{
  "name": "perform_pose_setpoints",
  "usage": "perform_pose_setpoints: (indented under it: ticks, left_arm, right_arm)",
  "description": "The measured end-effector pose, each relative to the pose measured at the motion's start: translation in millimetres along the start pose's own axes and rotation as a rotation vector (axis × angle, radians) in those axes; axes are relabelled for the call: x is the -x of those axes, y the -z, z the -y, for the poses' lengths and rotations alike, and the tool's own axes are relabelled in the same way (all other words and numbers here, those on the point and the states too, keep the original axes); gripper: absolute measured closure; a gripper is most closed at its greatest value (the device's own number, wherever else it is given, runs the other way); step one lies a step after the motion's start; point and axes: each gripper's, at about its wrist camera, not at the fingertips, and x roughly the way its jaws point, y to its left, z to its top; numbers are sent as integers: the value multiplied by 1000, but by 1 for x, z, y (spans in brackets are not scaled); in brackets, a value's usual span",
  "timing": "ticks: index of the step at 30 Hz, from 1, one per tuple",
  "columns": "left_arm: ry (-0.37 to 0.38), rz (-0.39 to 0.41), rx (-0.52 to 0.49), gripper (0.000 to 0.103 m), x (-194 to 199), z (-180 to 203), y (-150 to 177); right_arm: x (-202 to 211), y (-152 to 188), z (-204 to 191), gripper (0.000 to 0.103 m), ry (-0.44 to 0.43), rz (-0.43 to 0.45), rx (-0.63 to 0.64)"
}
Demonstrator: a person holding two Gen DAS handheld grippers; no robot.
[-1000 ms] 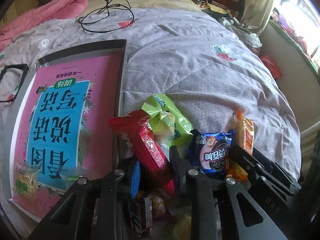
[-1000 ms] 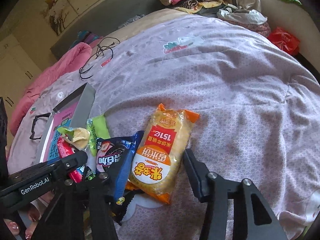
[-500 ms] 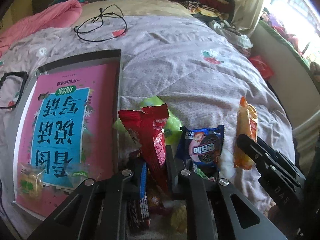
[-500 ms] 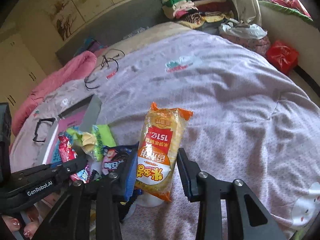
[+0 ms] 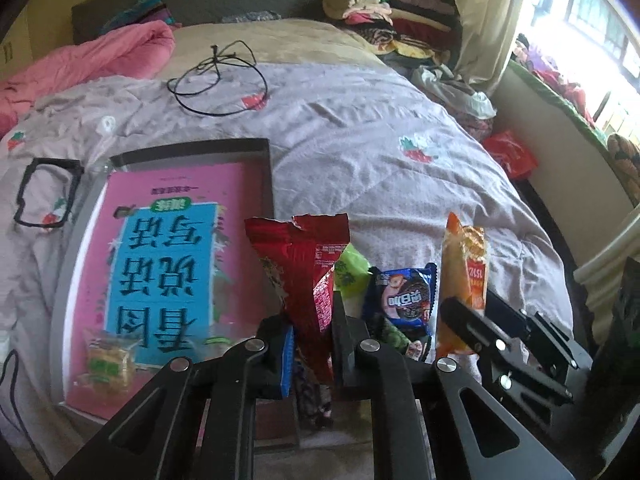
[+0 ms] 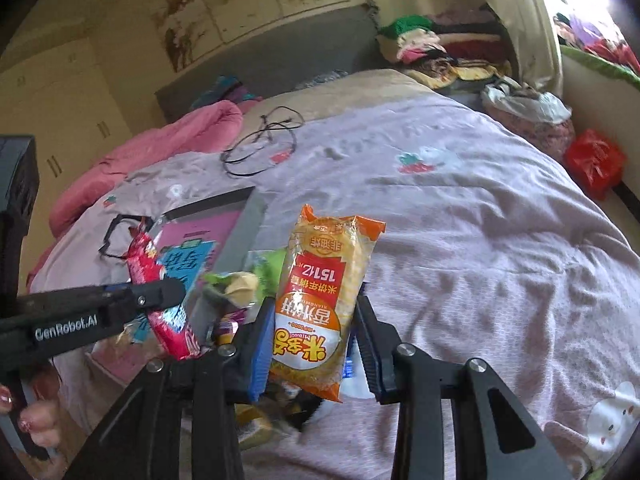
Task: Organize snacks
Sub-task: 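Lift and carry the red snack and yellow bread packet toward the tray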
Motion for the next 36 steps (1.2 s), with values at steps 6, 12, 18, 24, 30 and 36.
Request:
perform_pose_setpoints:
  ticks: [6,12,18,24,30,36]
  left_arm:
    - [-8,25,27,88,16,-18,1]
    - [-20,37,47,88,26,-35,4]
    - [-34,40,69,88,34,-53,10]
    - [-44,44,90,88,40,-71,15]
    - [-51,39,106,88,41,-85,20]
    - [-60,33,124,88,40,-97,25]
  right_arm:
    - [6,2,-29,65,-39,14,66]
    - [9,6,-58,65,-78,10,114]
    - [7,9,-82,65,-101,3,154]
    - [3,9,-101,65,-119,-8,178]
    - [-2,10,-115,65,-129,-21,196]
    - [-10,11,-125,65,-130,-35,213]
